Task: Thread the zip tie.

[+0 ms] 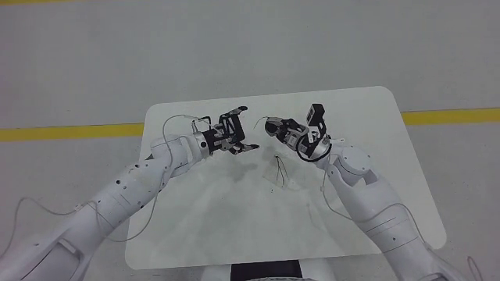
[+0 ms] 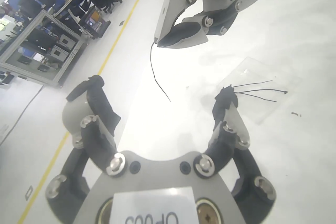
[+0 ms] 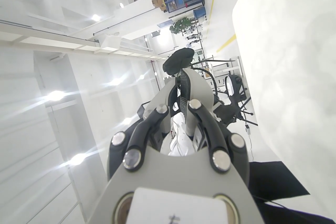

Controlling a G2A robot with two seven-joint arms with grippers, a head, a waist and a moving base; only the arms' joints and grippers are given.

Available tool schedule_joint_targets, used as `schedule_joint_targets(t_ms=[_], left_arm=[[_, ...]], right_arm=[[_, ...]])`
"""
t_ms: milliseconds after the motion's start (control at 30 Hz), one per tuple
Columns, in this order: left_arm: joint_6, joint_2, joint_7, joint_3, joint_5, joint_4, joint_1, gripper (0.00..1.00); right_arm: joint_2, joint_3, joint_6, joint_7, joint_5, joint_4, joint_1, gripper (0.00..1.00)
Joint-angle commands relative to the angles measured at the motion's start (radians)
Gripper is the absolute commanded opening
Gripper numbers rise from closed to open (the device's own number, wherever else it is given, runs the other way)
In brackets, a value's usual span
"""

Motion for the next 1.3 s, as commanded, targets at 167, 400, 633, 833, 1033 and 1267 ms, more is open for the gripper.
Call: schedule_joint_targets(t_ms=[167, 400, 633, 833, 1033, 1267], left_arm=[[0.000, 0.018, 0.165, -0.048, -0.175, 0.070, 0.039, 1.00], [0.000, 0.041, 0.165, 0.027, -0.416, 0.076, 0.052, 1.00], [0.000, 0.035, 0.181, 0.020, -0.581, 0.069, 0.085, 1.00], [0.000, 0.048, 0.022, 0.003, -1.013, 0.059, 0.085, 1.00], [0.000, 0.091, -0.197, -0.040, -1.326, -0.005, 0.105, 1.00], [0.000, 0.106, -0.324, -0.090, -1.486, -0.021, 0.129, 1.00]], right_arm=[[0.012, 0.037, -0.066, 0.096, -0.018, 0.007, -0.014, 0.00], [0.024, 0.056, -0.190, 0.184, -0.120, 0.010, -0.006, 0.00], [0.030, 0.051, -0.234, 0.182, -0.249, -0.006, -0.001, 0.00], [0.048, 0.078, -0.337, 0.231, -0.379, -0.010, -0.007, 0.00], [0.059, 0.090, -0.401, 0.285, -0.449, -0.011, -0.002, 0.00], [0.060, 0.081, -0.401, 0.287, -0.467, -0.049, -0.003, 0.00]])
